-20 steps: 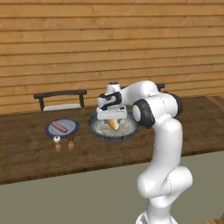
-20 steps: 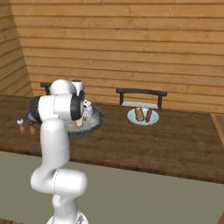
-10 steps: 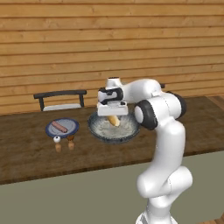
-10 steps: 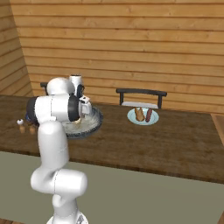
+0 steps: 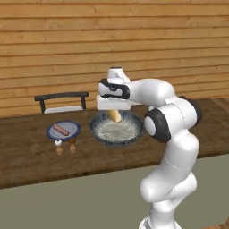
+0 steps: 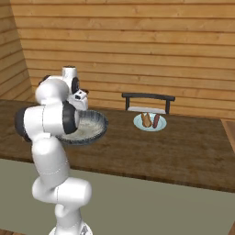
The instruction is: Place one bun and one sausage from the bowl on each plate.
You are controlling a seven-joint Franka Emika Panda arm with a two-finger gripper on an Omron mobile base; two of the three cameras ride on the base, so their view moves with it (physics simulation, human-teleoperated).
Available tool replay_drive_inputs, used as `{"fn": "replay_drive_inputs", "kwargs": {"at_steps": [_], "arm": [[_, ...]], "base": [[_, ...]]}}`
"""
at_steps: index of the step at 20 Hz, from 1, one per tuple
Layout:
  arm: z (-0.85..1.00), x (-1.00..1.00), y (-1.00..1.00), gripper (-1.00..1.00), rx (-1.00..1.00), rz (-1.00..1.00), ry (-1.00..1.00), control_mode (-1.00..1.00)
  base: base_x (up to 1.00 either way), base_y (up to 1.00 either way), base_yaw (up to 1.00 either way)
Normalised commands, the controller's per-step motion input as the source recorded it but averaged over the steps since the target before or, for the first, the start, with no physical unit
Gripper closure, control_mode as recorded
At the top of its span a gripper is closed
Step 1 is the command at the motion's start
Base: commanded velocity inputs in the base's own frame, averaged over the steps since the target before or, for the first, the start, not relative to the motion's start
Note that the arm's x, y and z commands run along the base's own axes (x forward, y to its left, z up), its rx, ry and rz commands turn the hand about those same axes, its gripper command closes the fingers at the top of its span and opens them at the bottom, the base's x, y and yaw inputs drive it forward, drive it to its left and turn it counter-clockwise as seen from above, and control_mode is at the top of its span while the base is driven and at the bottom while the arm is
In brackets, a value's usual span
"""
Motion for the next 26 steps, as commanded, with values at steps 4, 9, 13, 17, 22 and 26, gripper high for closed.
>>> {"fn": "replay_drive_inputs", "kwargs": {"at_steps": [4, 9, 13, 17, 22, 26], "arm": [[0.40, -0.15, 0.77, 1.00, 0.00, 0.00, -0.21, -1.00], [0.41, -0.11, 0.27, 1.00, 0.00, 0.00, -0.11, -1.00], [0.02, 0.00, 0.83, 1.00, 0.00, 0.02, -0.02, -1.00], [0.00, 0.00, 0.74, 1.00, -0.01, 0.17, 0.04, -1.00], [0.06, 0.00, 0.65, 1.00, -0.13, 0.21, 0.25, -1.00], [-0.07, 0.00, 0.31, 1.00, -0.12, 0.22, 0.26, -1.00]], "base": [[0.00, 0.00, 0.00], [0.00, 0.00, 0.00], [0.00, 0.00, 0.00], [0.00, 0.00, 0.00], [0.00, 0.00, 0.00], [0.00, 0.00, 0.00]]}}
